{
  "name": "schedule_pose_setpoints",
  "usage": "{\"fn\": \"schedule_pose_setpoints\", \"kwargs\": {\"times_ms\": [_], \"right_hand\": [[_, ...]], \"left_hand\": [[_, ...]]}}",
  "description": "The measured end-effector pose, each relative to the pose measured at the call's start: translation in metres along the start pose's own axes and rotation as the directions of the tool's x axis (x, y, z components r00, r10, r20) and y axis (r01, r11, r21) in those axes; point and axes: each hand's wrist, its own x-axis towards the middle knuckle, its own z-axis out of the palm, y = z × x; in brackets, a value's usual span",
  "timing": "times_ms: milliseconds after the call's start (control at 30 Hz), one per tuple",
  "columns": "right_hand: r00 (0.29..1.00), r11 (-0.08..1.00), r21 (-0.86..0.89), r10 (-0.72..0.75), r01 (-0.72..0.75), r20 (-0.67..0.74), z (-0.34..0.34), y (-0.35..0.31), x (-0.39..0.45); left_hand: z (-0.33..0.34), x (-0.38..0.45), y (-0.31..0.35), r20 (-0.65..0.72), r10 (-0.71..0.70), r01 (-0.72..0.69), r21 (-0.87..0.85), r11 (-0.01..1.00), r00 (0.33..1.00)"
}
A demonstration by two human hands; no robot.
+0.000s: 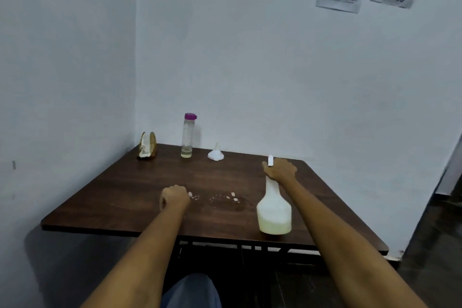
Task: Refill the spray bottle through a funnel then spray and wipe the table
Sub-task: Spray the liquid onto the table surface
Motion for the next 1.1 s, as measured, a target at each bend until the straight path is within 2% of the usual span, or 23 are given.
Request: {"fn": "schedule_pose_setpoints", "kwargs": {"times_ms": [67, 167, 267, 333, 433, 533, 600, 733, 867, 933, 967, 1033, 1100], "right_hand": [[0.996, 0.995, 0.084, 0.055, -0.049, -0.069, -0.001, 0.011, 0.002], [0.966, 0.931, 0.327, 0.219, -0.164, -0.139, 0.003, 0.016, 0.003], [0.964, 0.883, 0.436, 0.244, -0.175, -0.109, 0.013, 0.018, 0.007], [0.979, 0.833, 0.526, 0.205, -0.171, -0.005, 0.022, 0.023, 0.014], [0.966, 0.862, 0.457, 0.123, -0.218, 0.228, 0.037, 0.040, 0.032], [0.937, 0.860, 0.469, 0.027, -0.199, 0.348, 0.049, 0.058, 0.060], [0.947, 0.833, 0.528, -0.014, -0.167, 0.322, 0.056, 0.066, 0.070], [0.994, 0.781, 0.614, 0.078, -0.112, 0.083, 0.085, 0.072, 0.108], [0.987, 0.736, 0.665, 0.161, -0.126, 0.009, 0.113, 0.057, 0.157], [0.981, 0.717, 0.677, 0.191, -0.167, 0.040, 0.124, 0.050, 0.187], [0.979, 0.728, 0.657, 0.176, -0.196, 0.097, 0.125, 0.048, 0.201], [0.962, 0.800, 0.560, 0.076, -0.215, 0.261, 0.130, 0.050, 0.230], [0.930, 0.867, 0.480, -0.058, -0.133, 0.363, 0.134, 0.057, 0.255]], "left_hand": [[-0.014, 0.002, 0.022, -0.041, 0.057, -0.059, -0.066, 0.996, 0.998], [-0.025, 0.003, 0.063, -0.068, 0.168, -0.180, -0.240, 0.954, 0.983], [-0.022, -0.002, 0.111, -0.105, 0.267, -0.287, -0.371, 0.883, 0.958], [-0.017, -0.003, 0.138, -0.129, 0.317, -0.340, -0.449, 0.826, 0.940], [-0.013, 0.001, 0.164, -0.161, 0.328, -0.360, -0.555, 0.750, 0.931], [-0.006, 0.025, 0.182, -0.175, 0.329, -0.365, -0.601, 0.711, 0.928], [0.000, 0.034, 0.187, -0.200, 0.338, -0.387, -0.610, 0.692, 0.919], [0.006, 0.078, 0.203, -0.258, 0.352, -0.434, -0.611, 0.662, 0.900], [0.009, 0.129, 0.216, -0.293, 0.384, -0.479, -0.619, 0.622, 0.876], [0.015, 0.152, 0.228, -0.299, 0.400, -0.492, -0.656, 0.572, 0.866], [0.018, 0.162, 0.234, -0.304, 0.403, -0.495, -0.668, 0.556, 0.863], [0.021, 0.186, 0.246, -0.308, 0.379, -0.482, -0.670, 0.564, 0.872], [0.017, 0.213, 0.255, -0.294, 0.342, -0.447, -0.671, 0.591, 0.893]]}}
